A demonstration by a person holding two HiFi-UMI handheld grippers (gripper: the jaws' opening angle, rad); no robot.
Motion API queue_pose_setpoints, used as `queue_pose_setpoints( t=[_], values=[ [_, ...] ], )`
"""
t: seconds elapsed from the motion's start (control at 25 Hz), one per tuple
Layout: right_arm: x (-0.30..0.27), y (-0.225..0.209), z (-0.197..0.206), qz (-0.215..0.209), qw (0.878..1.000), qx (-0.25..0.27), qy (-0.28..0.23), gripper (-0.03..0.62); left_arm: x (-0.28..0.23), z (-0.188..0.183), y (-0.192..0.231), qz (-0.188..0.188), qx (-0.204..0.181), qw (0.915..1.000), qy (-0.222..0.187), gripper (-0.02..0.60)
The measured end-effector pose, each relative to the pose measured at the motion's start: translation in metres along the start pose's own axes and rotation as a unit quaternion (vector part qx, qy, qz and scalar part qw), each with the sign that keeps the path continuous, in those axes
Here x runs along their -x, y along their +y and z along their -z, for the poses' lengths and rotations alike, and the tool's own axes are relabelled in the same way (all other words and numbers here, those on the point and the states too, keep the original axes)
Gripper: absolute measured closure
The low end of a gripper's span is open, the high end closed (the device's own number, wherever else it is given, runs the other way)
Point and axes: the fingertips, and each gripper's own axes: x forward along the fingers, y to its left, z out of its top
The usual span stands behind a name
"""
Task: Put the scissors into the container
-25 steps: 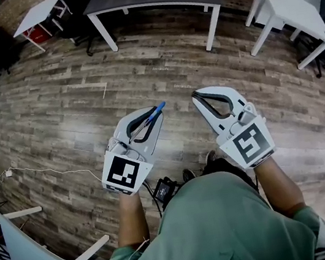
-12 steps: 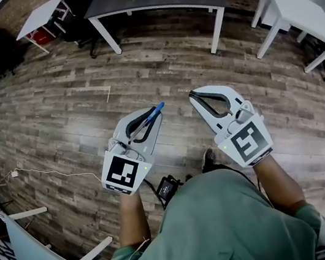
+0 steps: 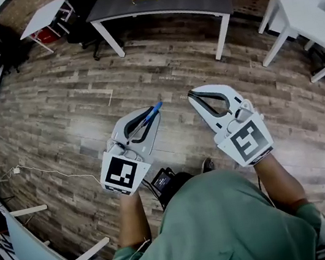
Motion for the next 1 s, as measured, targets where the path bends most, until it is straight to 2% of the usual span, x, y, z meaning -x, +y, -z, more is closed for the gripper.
queue_pose_setpoints(
  t=[0.28, 0.72, 1.0],
  values=[
    [-0.02, -0.027, 0.019, -0.005, 1.0, -0.016, 0.007, 0.586, -0.028, 0.005, 0.019, 0.006, 0.003, 0.9999, 0.014, 0.545],
    [-0.096, -0.077, 0.013, 0.024, 0.999, -0.021, 0.015, 0.586, -0.069, 0.011, 0.106, 0.037, -0.01, 0.9993, -0.004, 0.545],
    [-0.142, -0.088, 0.005, 0.044, 0.999, -0.015, 0.018, 0.586, -0.072, 0.024, 0.155, 0.049, -0.018, 0.9984, -0.019, 0.545]
  ],
)
